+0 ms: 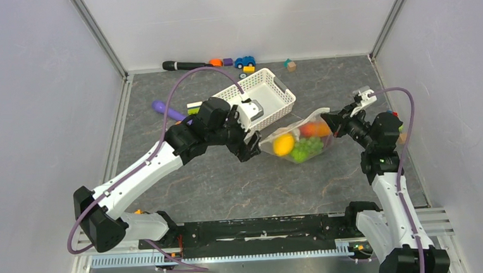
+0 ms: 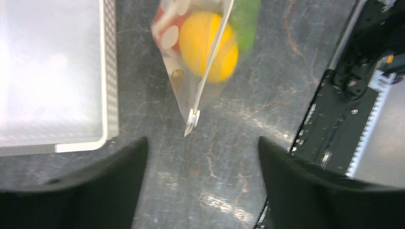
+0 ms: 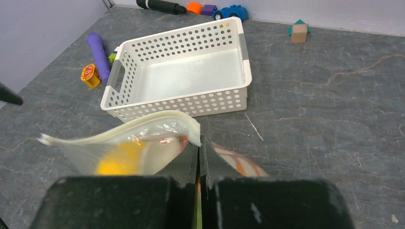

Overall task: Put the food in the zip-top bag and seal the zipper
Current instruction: Zip the zipper food storage bag at the center of the board, then place the zipper food storage bag at the center of the board.

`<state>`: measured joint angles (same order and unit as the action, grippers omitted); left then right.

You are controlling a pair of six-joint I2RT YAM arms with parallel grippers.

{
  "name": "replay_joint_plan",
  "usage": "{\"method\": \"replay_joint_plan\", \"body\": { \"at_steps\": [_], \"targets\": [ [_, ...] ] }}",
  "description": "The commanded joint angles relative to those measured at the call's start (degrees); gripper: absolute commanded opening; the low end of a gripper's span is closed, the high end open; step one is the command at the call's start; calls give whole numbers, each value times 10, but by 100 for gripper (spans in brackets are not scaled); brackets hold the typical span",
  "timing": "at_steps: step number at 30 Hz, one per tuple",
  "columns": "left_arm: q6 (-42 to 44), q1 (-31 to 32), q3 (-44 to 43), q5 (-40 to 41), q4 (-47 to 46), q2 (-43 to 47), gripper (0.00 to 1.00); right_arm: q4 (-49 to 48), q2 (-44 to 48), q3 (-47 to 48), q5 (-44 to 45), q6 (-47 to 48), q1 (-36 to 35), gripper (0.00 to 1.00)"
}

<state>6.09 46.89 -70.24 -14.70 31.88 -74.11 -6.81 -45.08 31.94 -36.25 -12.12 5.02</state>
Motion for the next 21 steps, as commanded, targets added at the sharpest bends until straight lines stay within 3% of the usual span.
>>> {"method": "replay_joint_plan", "body": {
  "at_steps": [1,4,7,14,18,21],
  "targets": [
    [-26,-3,-3,-50,-15,12,100,-83,12,-11,-34,-7,7,0],
    [-37,-3,-1,-43,-30,32,100,-75,12,-12,-16,-10,7,0],
    [-55,-3,5,13,-40,60,100,-46,8,0,13,-9,7,0],
    [-175,-4,36,286,-79,118,100,21,-11,25,120,-33,9,0],
    [-231,-6,50,440,-76,142,100,95,-31,44,269,-58,13,0],
    [-256,-10,55,511,-61,152,100,129,-51,53,358,-64,19,3]
  ]
}}
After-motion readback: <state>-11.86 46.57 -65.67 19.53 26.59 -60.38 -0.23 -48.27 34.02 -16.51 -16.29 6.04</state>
